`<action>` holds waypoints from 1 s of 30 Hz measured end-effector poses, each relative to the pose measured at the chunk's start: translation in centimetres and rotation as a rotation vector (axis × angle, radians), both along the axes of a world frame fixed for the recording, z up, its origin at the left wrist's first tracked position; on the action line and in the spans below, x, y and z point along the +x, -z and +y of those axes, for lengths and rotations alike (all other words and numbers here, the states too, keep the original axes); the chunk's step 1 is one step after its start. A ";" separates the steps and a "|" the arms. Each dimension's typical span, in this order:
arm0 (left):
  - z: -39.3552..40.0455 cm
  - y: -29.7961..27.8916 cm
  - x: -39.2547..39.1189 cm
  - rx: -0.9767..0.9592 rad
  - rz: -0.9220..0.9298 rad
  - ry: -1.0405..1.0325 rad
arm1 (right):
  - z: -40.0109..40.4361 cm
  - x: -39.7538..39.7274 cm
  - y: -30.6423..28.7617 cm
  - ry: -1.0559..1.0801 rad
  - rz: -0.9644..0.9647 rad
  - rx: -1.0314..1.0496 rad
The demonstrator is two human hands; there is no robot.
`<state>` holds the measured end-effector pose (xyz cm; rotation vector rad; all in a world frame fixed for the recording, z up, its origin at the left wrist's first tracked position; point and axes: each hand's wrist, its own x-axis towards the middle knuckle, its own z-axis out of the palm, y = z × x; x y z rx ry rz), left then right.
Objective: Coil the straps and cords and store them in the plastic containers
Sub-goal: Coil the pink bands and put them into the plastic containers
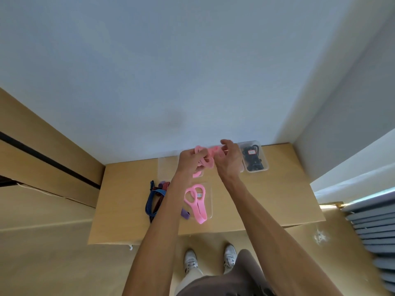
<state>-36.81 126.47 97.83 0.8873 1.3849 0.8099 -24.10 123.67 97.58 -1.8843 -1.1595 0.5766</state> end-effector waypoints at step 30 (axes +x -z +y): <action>1.7 1.6 -8.7 -0.074 -0.116 -0.034 | 0.7 -8.5 -0.4 -0.211 0.284 -0.106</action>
